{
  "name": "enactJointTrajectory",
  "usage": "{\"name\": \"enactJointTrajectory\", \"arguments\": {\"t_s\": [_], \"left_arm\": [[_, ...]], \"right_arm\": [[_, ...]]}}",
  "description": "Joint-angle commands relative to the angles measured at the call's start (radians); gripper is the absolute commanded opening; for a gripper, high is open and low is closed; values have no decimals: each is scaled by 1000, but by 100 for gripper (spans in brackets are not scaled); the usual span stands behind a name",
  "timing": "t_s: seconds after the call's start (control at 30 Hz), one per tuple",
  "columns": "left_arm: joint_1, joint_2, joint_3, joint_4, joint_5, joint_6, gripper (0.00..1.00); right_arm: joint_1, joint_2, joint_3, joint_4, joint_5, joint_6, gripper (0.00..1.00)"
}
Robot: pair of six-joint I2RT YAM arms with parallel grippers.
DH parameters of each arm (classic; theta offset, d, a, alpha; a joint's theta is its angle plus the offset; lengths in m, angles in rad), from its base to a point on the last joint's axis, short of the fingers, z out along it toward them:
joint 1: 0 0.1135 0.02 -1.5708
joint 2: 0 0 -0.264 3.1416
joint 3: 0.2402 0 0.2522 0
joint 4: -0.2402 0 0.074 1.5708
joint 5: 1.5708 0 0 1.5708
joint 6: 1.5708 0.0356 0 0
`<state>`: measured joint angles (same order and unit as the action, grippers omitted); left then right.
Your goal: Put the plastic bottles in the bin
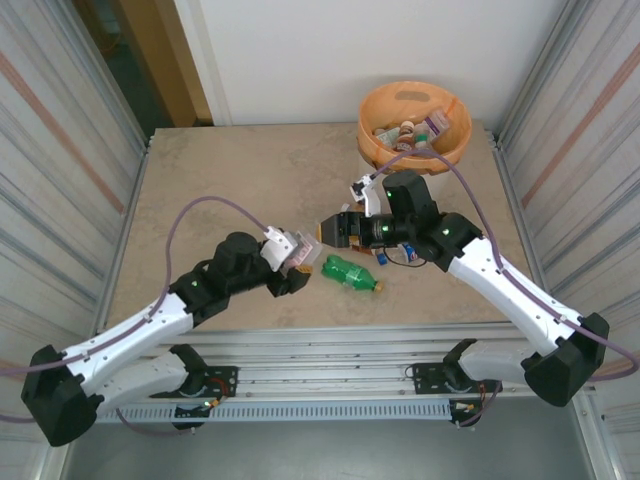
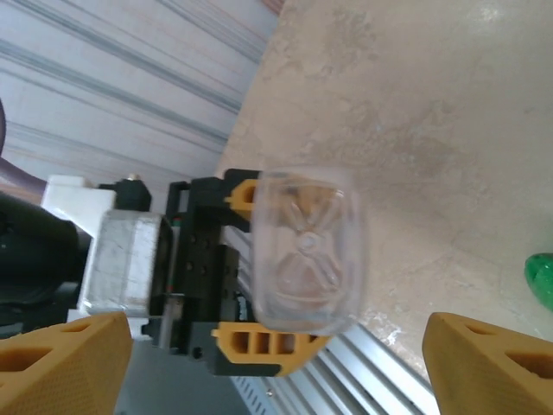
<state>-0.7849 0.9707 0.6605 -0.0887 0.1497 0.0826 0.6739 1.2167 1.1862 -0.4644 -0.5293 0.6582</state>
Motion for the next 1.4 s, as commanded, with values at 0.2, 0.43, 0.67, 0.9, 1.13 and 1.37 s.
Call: {"name": "enactJointTrajectory", "arguments": {"t_s": [0.2,0.43,0.67,0.9,1.13,1.37], "left_arm": [[-48,50,84,103,34,98,41],[-51,73,102,116,31,96,42],[-53,71,111,124,30,79,72],[-54,10,111,132,1,26,99],[-62,-84,106,155,-19,-58,99],[-86,-134,61,165,-83,-67,99]], "right_arm": [[7,74,26,-25,-26,18,78],[16,109,20,18,-80,41,59],[1,106,14,18,-79,40,36],[-50,64,52,-24,-38,11,22],[-186,11,204,-103,6,-55,20],[-438,30,397,-117,18,-72,16]]}}
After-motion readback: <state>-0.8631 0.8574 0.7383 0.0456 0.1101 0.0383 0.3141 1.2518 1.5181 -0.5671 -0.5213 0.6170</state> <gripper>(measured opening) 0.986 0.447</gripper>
